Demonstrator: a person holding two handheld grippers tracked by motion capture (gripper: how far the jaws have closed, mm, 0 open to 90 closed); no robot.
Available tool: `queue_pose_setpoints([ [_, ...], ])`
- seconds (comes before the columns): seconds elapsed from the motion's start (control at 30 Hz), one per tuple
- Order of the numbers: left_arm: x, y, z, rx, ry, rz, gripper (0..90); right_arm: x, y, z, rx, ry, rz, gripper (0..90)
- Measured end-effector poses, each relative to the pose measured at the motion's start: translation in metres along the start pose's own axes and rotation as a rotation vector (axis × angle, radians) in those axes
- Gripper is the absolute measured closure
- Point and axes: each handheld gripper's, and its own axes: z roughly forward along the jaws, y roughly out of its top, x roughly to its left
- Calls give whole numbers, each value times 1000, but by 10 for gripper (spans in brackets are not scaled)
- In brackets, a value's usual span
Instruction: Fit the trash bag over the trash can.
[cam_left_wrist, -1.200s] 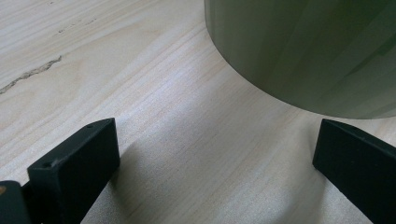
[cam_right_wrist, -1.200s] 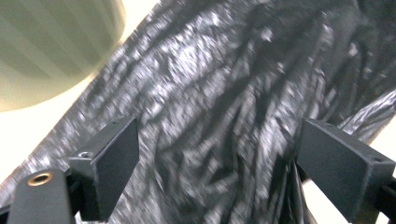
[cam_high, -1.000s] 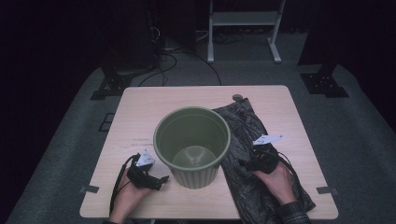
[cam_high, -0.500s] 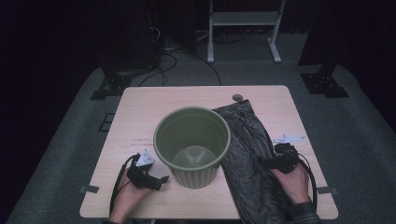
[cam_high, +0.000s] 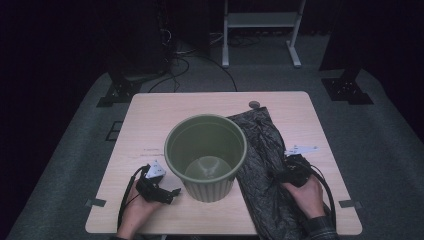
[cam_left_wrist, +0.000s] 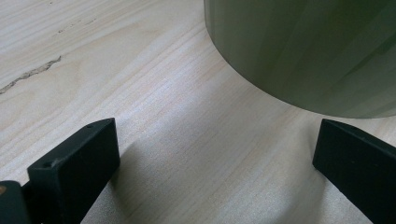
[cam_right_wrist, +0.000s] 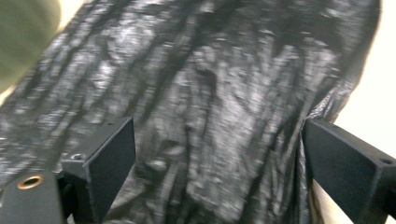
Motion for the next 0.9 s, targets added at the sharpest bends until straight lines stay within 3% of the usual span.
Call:
queue_pose_setpoints([
  [0.13,0,0,0,0,0,0,0,20,8,12,-2,21,-54,97],
  [0.43,0,0,0,0,0,1,0,48,21,30,10,59,-103,97],
  [0.5,0,0,0,0,0,1,0,54,23,32,23,44,-123,97],
  [0.57,0,0,0,0,0,1,0,61,23,35,36,0,-161,98],
  [0.73,0,0,0,1,-1,1,0,64,22,35,26,-4,-163,100],
  [0.87,0,0,0,0,-1,1,0,64,21,32,3,-3,-163,290],
  [0.9,0,0,0,0,0,1,0,63,21,30,-4,-2,-166,387],
])
